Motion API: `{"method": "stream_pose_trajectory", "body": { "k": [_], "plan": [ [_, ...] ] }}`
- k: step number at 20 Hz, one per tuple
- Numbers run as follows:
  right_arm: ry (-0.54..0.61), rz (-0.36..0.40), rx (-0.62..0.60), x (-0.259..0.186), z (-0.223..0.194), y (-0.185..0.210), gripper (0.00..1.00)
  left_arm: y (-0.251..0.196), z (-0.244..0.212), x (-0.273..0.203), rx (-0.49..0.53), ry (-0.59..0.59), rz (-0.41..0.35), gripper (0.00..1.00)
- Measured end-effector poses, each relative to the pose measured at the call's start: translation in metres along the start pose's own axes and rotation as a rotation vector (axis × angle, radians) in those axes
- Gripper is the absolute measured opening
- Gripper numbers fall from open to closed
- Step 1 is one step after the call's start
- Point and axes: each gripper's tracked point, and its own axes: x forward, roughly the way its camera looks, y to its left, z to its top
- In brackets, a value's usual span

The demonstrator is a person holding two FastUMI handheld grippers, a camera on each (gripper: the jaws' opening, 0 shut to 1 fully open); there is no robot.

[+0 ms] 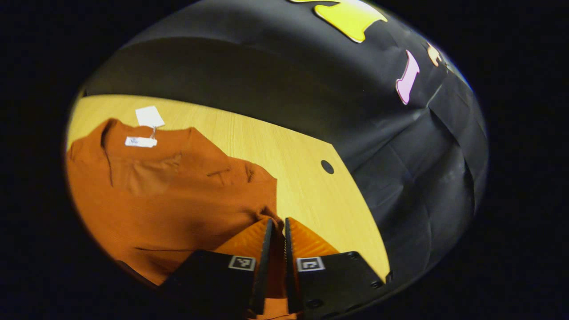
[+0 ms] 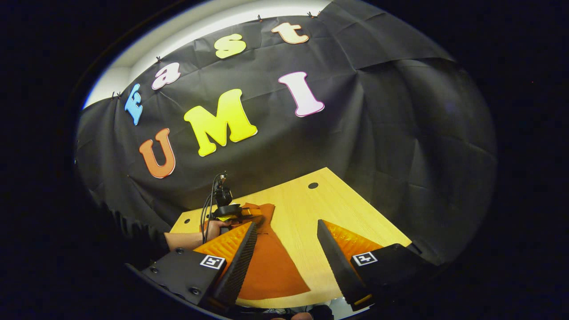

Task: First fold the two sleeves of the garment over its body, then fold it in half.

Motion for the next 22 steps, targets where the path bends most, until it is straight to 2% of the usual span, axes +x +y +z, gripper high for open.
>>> {"method": "stream_pose_trajectory", "body": {
  "k": [4,7,13,15,18,21,22],
  "plan": [
    [0.009,0.034,-0.037,0.009,-0.001,0.015,0.88,-0.011,0.008,-0.023,0.077,-0.054,0.019,0.93],
    [0.021,0.096,-0.071,0.033,-0.003,0.043,0.88,-0.009,0.037,-0.077,0.15,-0.189,0.078,0.98],
    [0.011,0.202,-0.199,0.079,-0.013,0.093,0.96,0.007,0.09,-0.243,0.367,-0.514,0.337,0.98],
    [-0.015,0.224,-0.254,0.088,-0.015,0.112,0.96,0.012,0.088,-0.289,0.363,-0.579,0.401,0.98],
    [-0.083,0.269,-0.322,0.093,-0.013,0.141,0.97,0.012,0.071,-0.34,0.343,-0.671,0.451,0.98],
    [-0.064,0.301,-0.335,0.094,-0.026,0.161,0.98,0.01,0.052,-0.379,0.382,-0.739,0.485,1.0],
    [-0.067,0.308,-0.336,0.092,-0.027,0.165,0.98,0.011,0.048,-0.387,0.399,-0.746,0.495,0.98]
  ]
}}
